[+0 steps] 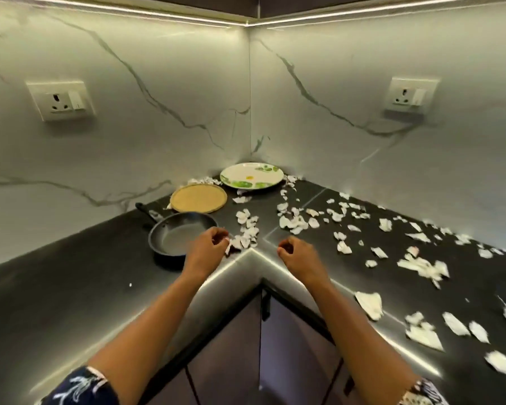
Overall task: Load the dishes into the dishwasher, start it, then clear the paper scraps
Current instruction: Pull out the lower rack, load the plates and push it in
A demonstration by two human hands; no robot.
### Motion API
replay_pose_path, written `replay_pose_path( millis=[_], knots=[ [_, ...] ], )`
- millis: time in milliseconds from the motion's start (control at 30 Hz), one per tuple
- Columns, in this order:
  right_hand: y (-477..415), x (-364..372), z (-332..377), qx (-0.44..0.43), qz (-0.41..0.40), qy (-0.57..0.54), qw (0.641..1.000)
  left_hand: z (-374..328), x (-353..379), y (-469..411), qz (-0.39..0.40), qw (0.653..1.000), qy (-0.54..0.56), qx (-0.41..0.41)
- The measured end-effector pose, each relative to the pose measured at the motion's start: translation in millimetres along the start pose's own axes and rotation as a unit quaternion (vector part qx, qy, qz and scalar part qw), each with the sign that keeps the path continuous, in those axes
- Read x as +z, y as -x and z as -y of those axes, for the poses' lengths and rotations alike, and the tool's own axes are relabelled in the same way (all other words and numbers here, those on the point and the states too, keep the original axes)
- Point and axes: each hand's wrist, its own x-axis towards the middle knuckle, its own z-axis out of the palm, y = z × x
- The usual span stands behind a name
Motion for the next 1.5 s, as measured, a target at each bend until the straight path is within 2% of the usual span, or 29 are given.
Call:
replay_pose_path(
  millis=[267, 400, 467, 567, 633, 667, 800, 933, 1100, 1200, 1300, 1500],
  knots=[
    [-197, 41, 19, -0.008, 0.132, 0.007, 0.991, 35, 8, -179, -0.058, 0.990, -0.054, -0.114],
    [-277, 86, 32, 0.020, 0.209, -0.104, 0.972, 63, 4, -246, -0.097, 0.978, -0.091, -0.160],
    [-300, 108, 39, 0.072, 0.253, -0.186, 0.947, 79, -1, -270, -0.105, 0.974, -0.106, -0.170],
    [-328, 140, 51, 0.208, 0.295, -0.356, 0.862, 102, -6, -303, -0.091, 0.964, -0.125, -0.215],
    [-339, 155, 60, 0.256, 0.293, -0.415, 0.823, 116, -8, -318, -0.078, 0.956, -0.093, -0.268],
    [-343, 163, 64, 0.264, 0.288, -0.431, 0.814, 123, -8, -325, -0.079, 0.949, -0.060, -0.299],
    [-347, 181, 81, 0.301, 0.241, -0.466, 0.796, 140, -9, -342, -0.111, 0.923, 0.037, -0.366],
    [-351, 186, 86, 0.323, 0.226, -0.475, 0.787, 144, -13, -347, -0.098, 0.907, 0.108, -0.396],
    [-365, 191, 83, 0.340, 0.201, -0.484, 0.781, 149, -14, -358, -0.118, 0.887, 0.174, -0.410],
    [-372, 192, 81, 0.342, 0.191, -0.473, 0.789, 153, -15, -360, -0.179, 0.865, 0.215, -0.417],
    [-377, 195, 80, 0.340, 0.184, -0.467, 0.795, 156, -18, -363, -0.228, 0.858, 0.216, -0.407],
    [-378, 197, 77, 0.346, 0.203, -0.493, 0.772, 136, -16, -354, -0.243, 0.826, 0.370, -0.349]
  ],
)
